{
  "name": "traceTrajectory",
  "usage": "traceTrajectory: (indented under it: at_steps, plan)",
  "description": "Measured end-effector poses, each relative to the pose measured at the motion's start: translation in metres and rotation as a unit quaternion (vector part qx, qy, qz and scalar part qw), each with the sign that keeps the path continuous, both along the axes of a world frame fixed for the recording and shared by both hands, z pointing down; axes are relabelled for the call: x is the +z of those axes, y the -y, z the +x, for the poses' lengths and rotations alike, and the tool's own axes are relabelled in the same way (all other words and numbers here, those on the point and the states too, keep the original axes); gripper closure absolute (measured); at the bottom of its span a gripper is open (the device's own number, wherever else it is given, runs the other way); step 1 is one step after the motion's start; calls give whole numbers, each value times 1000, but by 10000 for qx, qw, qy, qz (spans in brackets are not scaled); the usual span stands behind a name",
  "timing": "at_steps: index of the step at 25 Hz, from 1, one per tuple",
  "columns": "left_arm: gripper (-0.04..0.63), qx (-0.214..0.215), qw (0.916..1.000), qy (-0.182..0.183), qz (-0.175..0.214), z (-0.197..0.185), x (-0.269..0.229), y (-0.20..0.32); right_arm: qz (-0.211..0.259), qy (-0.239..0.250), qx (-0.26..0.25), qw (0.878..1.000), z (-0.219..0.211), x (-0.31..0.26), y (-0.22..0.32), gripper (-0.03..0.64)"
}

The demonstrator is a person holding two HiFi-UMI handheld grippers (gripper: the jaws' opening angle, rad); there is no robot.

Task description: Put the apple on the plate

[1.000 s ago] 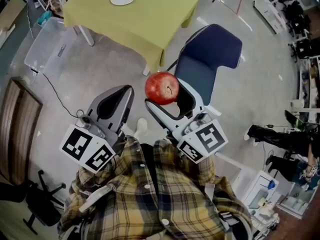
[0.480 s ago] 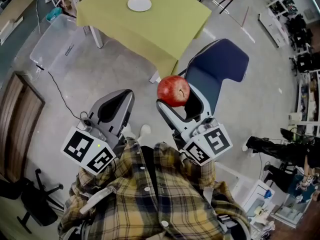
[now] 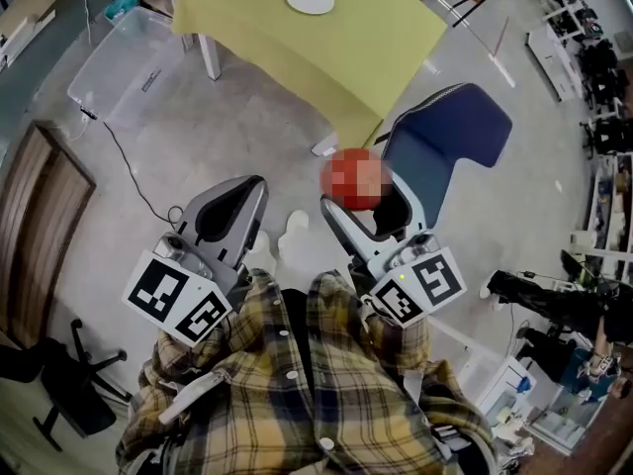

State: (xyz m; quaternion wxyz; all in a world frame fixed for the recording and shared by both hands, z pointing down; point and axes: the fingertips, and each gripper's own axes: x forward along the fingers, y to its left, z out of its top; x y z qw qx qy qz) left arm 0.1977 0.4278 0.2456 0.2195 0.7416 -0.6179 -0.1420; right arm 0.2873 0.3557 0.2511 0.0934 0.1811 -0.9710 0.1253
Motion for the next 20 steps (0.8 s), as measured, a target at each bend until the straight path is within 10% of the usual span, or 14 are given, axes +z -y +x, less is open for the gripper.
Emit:
traceTrajectory:
  at_steps: [20]
  plan:
    - [588, -461, 9989, 91, -62, -92, 2, 127, -70, -19, -483, 9988, -96, 7, 131, 253]
